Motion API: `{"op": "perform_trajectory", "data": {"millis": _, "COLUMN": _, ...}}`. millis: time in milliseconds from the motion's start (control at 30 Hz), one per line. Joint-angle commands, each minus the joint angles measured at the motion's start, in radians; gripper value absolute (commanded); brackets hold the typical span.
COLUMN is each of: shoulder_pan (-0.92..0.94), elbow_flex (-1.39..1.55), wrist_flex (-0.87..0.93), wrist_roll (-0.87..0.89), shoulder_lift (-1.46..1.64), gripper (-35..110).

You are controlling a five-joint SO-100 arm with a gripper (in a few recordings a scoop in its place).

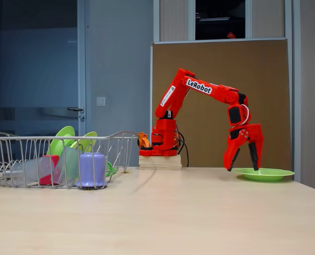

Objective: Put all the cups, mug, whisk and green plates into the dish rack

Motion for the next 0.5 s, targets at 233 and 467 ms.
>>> {"op": "perform_trajectory", "data": {"millis": 233, "shoulder_pan": -0.026, "elbow_flex": 0.014, "wrist_flex": -0.075, "wrist_roll": 0.083, "shoulder_lift": -0.023, "gripper": 33}}
{"op": "perform_trajectory", "data": {"millis": 467, "shoulder_pan": -0.034, "elbow_flex": 0.054, "wrist_flex": -0.104, "wrist_roll": 0.075, "shoulder_lift": -0.074, "gripper": 21}}
